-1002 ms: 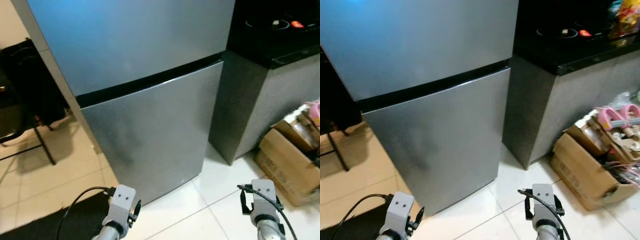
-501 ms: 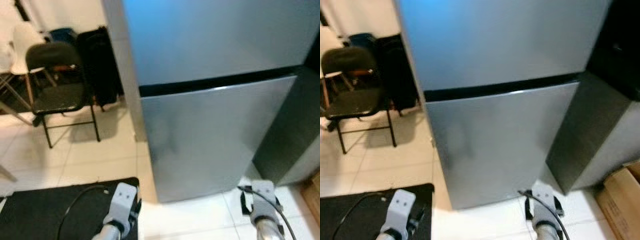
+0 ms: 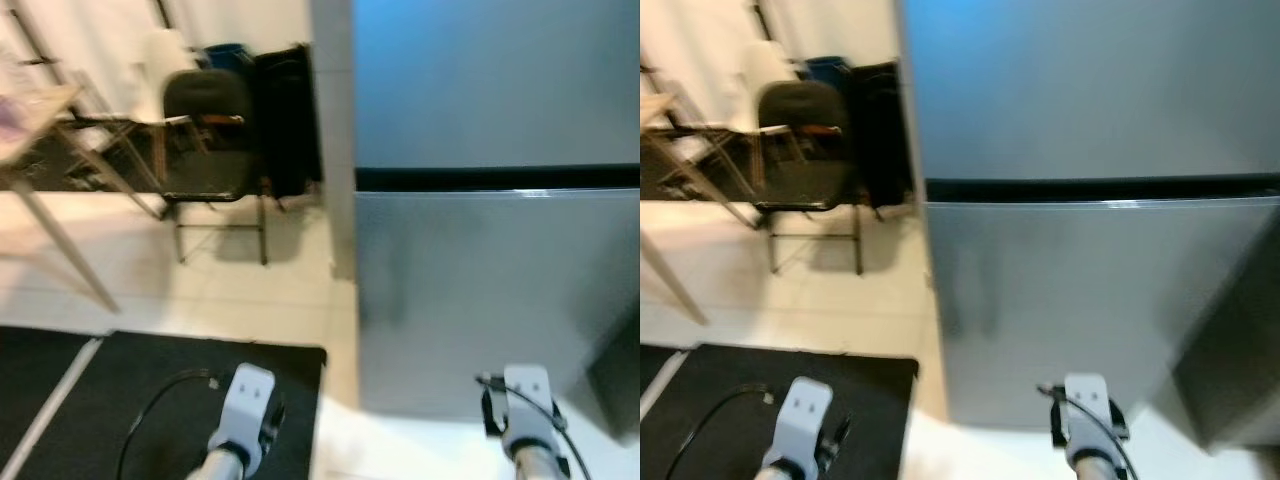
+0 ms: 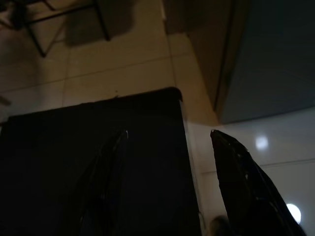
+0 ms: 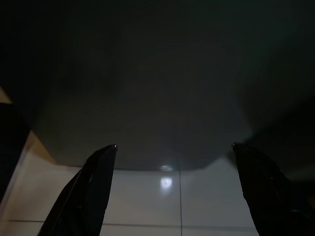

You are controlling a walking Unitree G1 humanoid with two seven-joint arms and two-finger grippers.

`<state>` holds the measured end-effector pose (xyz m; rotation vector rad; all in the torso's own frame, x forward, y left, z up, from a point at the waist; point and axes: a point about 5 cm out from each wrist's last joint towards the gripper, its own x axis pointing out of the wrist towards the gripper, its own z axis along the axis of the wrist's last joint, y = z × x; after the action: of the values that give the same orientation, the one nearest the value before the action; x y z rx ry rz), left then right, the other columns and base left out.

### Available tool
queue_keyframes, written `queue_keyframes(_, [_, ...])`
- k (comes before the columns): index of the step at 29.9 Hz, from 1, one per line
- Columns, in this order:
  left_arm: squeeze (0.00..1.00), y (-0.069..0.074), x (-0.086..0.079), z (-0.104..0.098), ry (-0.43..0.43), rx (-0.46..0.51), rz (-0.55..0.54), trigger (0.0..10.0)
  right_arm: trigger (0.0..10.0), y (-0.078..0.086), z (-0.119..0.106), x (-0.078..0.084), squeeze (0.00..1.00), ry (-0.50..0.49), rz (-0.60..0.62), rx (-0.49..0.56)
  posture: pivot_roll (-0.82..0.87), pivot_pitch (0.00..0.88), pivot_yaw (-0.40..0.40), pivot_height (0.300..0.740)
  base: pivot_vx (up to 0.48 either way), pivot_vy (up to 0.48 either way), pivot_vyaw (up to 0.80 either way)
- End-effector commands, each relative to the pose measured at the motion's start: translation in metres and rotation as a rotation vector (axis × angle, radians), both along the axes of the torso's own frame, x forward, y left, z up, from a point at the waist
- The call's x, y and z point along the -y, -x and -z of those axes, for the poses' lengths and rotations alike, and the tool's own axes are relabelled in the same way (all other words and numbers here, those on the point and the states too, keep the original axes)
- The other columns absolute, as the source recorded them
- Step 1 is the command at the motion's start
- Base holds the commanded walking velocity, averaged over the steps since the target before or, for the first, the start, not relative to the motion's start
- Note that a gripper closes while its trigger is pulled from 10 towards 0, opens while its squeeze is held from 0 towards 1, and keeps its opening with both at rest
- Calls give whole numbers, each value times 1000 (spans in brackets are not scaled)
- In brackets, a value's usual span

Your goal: Restocking fridge

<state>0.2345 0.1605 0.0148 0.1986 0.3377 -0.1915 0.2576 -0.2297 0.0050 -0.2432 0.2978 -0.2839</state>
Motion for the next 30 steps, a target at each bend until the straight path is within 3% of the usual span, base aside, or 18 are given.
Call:
queue_keyframes(1, [0, 5, -3, 6, -14, -30, -8, 10000, 10000, 1, 3, -5, 0, -10, -14, -7, -76, 110, 37, 740, 0, 0, 788])
queue_keyframes(30, [0, 4, -3, 6, -20, -33, -11, 10000, 10000, -2, 2, -8, 0, -12, -28, -7, -73, 106, 35, 740, 0, 0, 788])
